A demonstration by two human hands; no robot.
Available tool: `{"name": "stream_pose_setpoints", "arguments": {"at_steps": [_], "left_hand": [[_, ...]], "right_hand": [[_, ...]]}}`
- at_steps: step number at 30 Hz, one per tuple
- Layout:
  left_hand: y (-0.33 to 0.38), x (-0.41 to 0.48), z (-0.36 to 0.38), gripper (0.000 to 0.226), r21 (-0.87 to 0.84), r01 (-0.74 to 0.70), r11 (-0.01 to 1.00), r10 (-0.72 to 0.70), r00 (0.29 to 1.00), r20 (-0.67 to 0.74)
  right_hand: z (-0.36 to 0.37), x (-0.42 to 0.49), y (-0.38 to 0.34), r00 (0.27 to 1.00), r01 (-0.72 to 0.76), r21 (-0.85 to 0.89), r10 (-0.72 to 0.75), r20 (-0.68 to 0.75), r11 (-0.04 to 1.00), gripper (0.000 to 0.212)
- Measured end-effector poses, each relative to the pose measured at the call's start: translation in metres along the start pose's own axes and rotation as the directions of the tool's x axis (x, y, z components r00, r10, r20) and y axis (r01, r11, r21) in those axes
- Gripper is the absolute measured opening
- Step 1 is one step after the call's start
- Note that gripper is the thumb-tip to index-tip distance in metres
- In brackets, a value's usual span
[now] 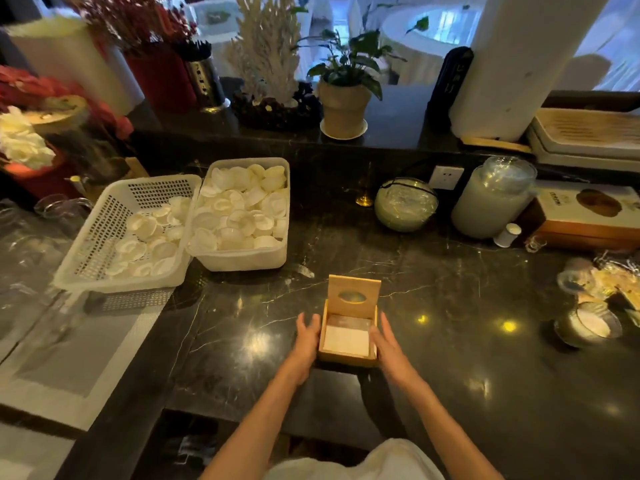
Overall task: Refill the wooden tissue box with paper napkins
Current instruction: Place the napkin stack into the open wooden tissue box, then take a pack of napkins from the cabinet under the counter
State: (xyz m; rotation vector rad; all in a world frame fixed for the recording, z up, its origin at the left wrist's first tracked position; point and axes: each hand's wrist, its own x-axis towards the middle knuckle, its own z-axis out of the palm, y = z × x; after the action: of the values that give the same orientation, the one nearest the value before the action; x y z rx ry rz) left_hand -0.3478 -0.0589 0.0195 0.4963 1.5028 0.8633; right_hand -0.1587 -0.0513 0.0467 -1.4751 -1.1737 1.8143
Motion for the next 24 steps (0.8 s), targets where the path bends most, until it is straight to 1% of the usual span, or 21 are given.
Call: {"name": "stream_pose_setpoints", "arguments": {"at_steps": [1, 2, 3, 4, 5, 6, 8, 9, 10, 11, 12, 13, 14, 15, 17, 19, 20, 24], "left_hand": [[-0.002, -0.01, -0.003, 0.068, -0.091, 0.013, 0.996, -0.016, 0.999, -0.031], [-0.005, -0.021, -0.006, 0.062, -0.125, -0.006, 0.992, -0.002, 0.998, -0.066], [-0.013, -0.031, -0.011, 0.054, -0.106, -0.029, 0.994, 0.017, 0.993, -0.115], [-0.023, -0.042, -0.016, 0.047, -0.07, -0.059, 0.996, 0.047, 0.986, -0.16], [-0.037, -0.053, -0.019, 0.039, -0.025, -0.061, 0.998, 0.054, 0.976, -0.21], [-0.053, -0.063, -0.022, 0.033, 0.008, -0.048, 0.999, 0.049, 0.967, -0.25], [-0.088, -0.082, -0.026, 0.024, 0.086, 0.006, 0.996, 0.023, 0.946, -0.324], [-0.106, -0.094, -0.027, 0.021, 0.121, 0.042, 0.992, 0.004, 0.935, -0.355], [-0.124, -0.103, -0.029, 0.019, 0.149, 0.076, 0.986, -0.012, 0.921, -0.389], [-0.14, -0.112, -0.031, 0.021, 0.197, 0.112, 0.974, -0.018, 0.905, -0.425], [-0.154, -0.121, -0.033, 0.022, 0.287, 0.155, 0.945, -0.008, 0.89, -0.455], [-0.163, -0.132, -0.035, 0.021, 0.394, 0.202, 0.896, 0.015, 0.875, -0.483], [-0.17, -0.142, -0.037, 0.023, 0.499, 0.24, 0.833, 0.06, 0.857, -0.512], [-0.172, -0.154, -0.038, 0.026, 0.572, 0.274, 0.773, 0.092, 0.843, -0.53], [-0.175, -0.176, -0.048, 0.031, 0.671, 0.322, 0.668, 0.145, 0.828, -0.541], [-0.184, -0.195, -0.064, 0.033, 0.741, 0.358, 0.568, 0.195, 0.816, -0.544], [-0.19, -0.203, -0.073, 0.033, 0.756, 0.374, 0.537, 0.207, 0.81, -0.548], [-0.207, -0.231, -0.122, 0.033, 0.784, 0.4, 0.475, 0.262, 0.786, -0.56]], "right_hand": [[-0.003, -0.007, 0.001, 0.998, -0.019, 0.028, 0.021, -0.055, 0.999, 0.055], [-0.008, -0.014, 0.004, 0.993, -0.018, -0.011, 0.017, -0.117, 1.0, 0.046], [-0.013, -0.022, 0.009, 0.985, -0.016, -0.085, 0.001, -0.171, 0.996, 0.034], [-0.016, -0.031, 0.015, 0.983, -0.007, -0.145, -0.02, -0.184, 0.989, 0.024], [-0.02, -0.037, 0.024, 0.988, 0.0, -0.185, -0.029, -0.152, 0.983, 0.019], [-0.021, -0.044, 0.032, 0.996, -0.006, -0.211, -0.012, -0.083, 0.977, 0.018], [-0.02, -0.055, 0.049, 0.996, -0.037, -0.31, 0.061, 0.068, 0.95, 0.025], [-0.017, -0.059, 0.06, 0.989, -0.024, -0.389, 0.079, 0.126, 0.921, 0.027], [-0.012, -0.063, 0.071, 0.982, 0.019, -0.492, 0.075, 0.171, 0.871, 0.028], [-0.006, -0.067, 0.082, 0.976, 0.089, -0.609, 0.054, 0.212, 0.788, 0.027], [0.0, -0.072, 0.09, 0.966, 0.181, -0.726, 0.02, 0.259, 0.663, 0.027], [0.008, -0.077, 0.098, 0.949, 0.28, -0.813, -0.016, 0.316, 0.511, 0.029], [0.016, -0.081, 0.105, 0.926, 0.362, -0.854, -0.038, 0.376, 0.375, 0.035], [0.025, -0.085, 0.109, 0.904, 0.418, -0.867, -0.033, 0.425, 0.272, 0.044], [0.047, -0.09, 0.114, 0.871, 0.487, -0.867, 0.01, 0.491, 0.108, 0.06], [0.073, -0.094, 0.115, 0.832, 0.554, -0.833, 0.059, 0.552, -0.011, 0.066], [0.087, -0.097, 0.115, 0.817, 0.576, -0.816, 0.069, 0.572, -0.048, 0.067], [0.143, -0.098, 0.12, 0.77, 0.637, -0.755, 0.097, 0.63, -0.154, 0.07]]}}
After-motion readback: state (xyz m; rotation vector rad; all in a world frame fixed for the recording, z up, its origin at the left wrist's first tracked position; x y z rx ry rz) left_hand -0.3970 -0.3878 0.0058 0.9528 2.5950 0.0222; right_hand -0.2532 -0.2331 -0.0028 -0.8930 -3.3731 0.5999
